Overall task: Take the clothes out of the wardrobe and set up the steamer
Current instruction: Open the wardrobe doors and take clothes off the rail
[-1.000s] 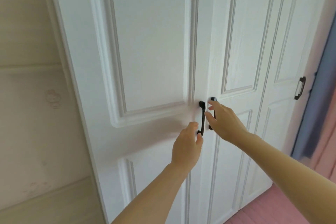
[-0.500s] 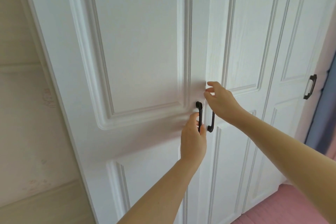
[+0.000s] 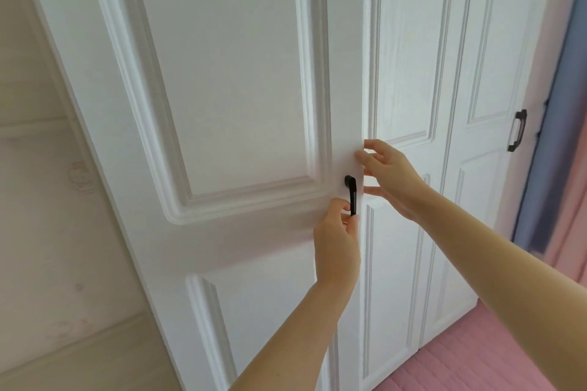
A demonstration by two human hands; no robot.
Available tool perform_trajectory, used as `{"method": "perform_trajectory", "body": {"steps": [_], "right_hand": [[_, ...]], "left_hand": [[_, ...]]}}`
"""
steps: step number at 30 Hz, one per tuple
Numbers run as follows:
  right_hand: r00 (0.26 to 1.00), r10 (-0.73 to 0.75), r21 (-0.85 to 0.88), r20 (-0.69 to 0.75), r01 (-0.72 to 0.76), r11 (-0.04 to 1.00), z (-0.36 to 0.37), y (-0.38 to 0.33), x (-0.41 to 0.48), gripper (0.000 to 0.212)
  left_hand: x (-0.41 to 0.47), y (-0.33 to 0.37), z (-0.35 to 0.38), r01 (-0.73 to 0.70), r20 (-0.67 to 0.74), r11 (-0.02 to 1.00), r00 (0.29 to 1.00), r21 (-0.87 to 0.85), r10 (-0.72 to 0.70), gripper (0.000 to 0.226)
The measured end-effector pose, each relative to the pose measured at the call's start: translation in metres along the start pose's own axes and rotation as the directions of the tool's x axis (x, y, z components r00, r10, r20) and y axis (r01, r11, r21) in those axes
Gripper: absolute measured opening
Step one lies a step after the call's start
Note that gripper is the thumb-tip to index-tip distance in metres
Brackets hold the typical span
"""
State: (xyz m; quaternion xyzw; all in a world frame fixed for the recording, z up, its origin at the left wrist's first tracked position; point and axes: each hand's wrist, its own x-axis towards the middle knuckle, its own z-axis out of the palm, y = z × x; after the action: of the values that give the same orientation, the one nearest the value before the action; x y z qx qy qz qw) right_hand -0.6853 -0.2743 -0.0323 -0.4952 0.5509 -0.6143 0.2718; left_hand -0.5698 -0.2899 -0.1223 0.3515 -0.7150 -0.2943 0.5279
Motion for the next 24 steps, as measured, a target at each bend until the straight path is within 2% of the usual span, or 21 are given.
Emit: {"method": "perform_trajectory", "body": {"steps": [13,18,24], "right_hand": [[0.989,-0.073,-0.088,-0.129,0.061,0.994,0.003,-0.033,-0.124,0.016],[0.987,-0.089,-0.08,-0.133,0.079,0.994,0.013,-0.047,-0.18,0.015],[0.988,-0.131,-0.172,-0.08,0.116,0.978,0.037,-0.073,-0.247,0.016]], "left_hand": [[-0.09,0.041,-0.052,-0.061,0.148,0.99,0.986,-0.127,0.08,0.016],[-0.132,0.056,-0.084,-0.081,0.165,0.983,0.98,-0.164,0.108,0.012],[-0.185,0.07,-0.136,-0.09,0.143,0.982,0.983,-0.167,0.114,0.012]]}}
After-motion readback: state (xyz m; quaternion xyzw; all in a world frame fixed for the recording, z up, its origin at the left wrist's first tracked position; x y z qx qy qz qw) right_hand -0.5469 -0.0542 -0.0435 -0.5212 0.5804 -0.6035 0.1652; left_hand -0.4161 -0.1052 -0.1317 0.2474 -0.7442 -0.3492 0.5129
